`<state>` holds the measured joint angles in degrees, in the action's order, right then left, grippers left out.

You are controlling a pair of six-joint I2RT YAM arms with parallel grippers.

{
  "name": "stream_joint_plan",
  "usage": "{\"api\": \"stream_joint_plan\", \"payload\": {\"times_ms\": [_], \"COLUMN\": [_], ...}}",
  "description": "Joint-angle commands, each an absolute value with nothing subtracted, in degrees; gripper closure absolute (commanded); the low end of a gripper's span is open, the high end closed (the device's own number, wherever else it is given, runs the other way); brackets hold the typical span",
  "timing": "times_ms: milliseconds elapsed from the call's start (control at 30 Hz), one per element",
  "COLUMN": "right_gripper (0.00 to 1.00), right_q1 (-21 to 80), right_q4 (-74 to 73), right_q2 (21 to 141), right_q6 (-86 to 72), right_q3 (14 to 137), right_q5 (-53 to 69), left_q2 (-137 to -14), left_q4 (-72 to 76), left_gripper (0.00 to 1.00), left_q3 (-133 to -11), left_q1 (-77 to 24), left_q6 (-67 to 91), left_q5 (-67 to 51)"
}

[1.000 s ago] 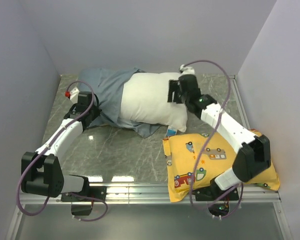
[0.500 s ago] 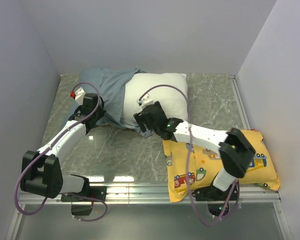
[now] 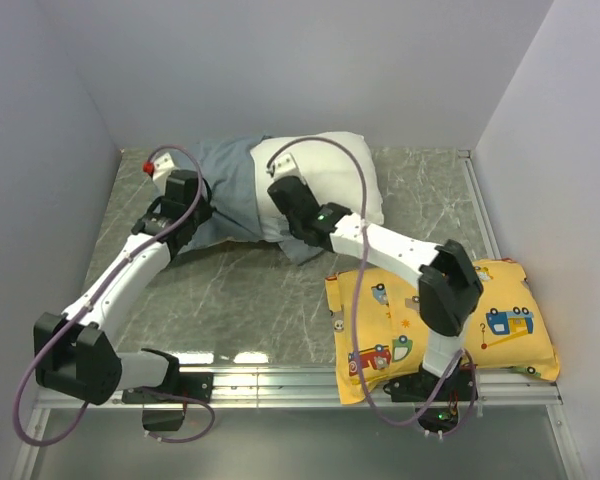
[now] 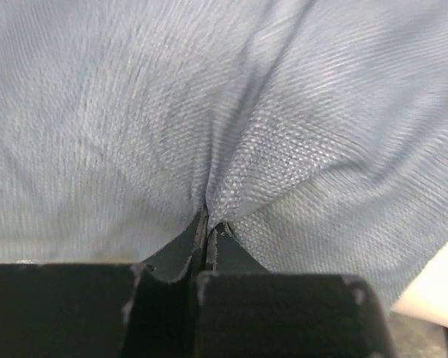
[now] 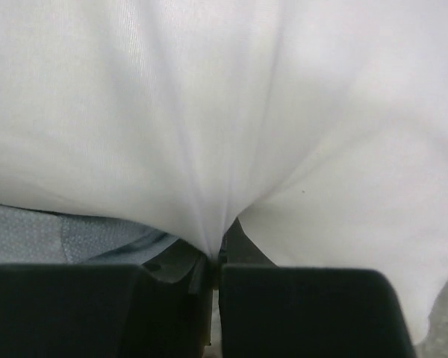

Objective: Remove the pillowcase from the pillow

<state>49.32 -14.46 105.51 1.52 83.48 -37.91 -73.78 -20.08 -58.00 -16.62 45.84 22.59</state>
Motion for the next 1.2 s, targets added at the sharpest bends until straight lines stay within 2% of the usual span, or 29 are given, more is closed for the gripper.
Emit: {"api": "stream_joint_plan", "payload": {"times_ms": [0, 100, 233, 267, 333, 367, 433, 467, 567, 667, 800, 900, 1033, 1167], "right_gripper": [1.0, 1.0, 1.0, 1.0, 1.0, 1.0, 1.0, 1.0, 1.0, 1.0, 1.0, 1.0, 1.0, 1.0], "right_q1": [48.96, 48.61, 43.52, 40.2, 37.02, 34.74, 33.14, 32.61, 30.5, 28.74, 27.16, 26.9, 26.54, 26.54], "right_q4": [-22.13, -27.33, -30.66, -31.8, -32.43, -32.43, -32.17, -30.95, -30.49, -29.45, -31.01, -37.6, -34.11, -33.75], "right_q2": [93.62, 90.71, 94.38, 98.05, 104.02, 106.06, 110.02, 113.35, 120.13, 124.01, 128.22, 133.93, 132.2, 131.49], "right_q6": [4.22, 4.57, 2.12, 1.07, -2.98, -4.29, -8.42, -10.87, -15.01, -18.71, -21.27, -21.18, -22.58, -23.29], "right_q3": [93.67, 101.93, 112.29, 113.54, 115.22, 115.05, 114.61, 114.09, 114.6, 114.79, 118.63, 130.48, 125.18, 124.45], "right_q5": [-39.73, -37.53, -30.34, -28.67, -21.82, -19.27, -12.67, -10.66, -2.57, 2.27, 4.22, 3.78, 4.48, 3.87], "left_q2": [-69.35, -69.26, -73.9, -76.79, -80.31, -83.73, -87.52, -91.19, -96.74, -95.9, -90.98, -87.37, -82.54, -80.68], "left_q4": [-24.08, -27.23, -29.53, -29.88, -31.28, -31.03, -31.81, -32.08, -33.66, -31.48, -29.36, -29.88, -30.06, -27.43], "left_gripper": [0.99, 0.99, 0.91, 0.84, 0.78, 0.69, 0.62, 0.54, 0.4, 0.31, 0.26, 0.25, 0.23, 0.23], "left_q3": [-67.2, -75.89, -86.9, -88.75, -94.38, -95.61, -99.3, -100.71, -106.77, -109.78, -108.2, -107.06, -102.67, -92.67], "left_q1": [-17.49, -19.77, -20.65, -20.57, -20.57, -20.48, -19.95, -19.43, -18.81, -19.68, -21.53, -25.21, -30.05, -38.04], "left_q6": [40.09, 36.48, 32.36, 31.91, 30.68, 30.15, 29.44, 29.44, 29.53, 29.36, 30.5, 29.8, 30.93, 36.62], "left_q5": [27.42, 29.35, 29.01, 28.83, 28.04, 27.25, 25.41, 22.62, 17.07, 14.24, 11.43, 15.27, 19.41, 26.79]}}
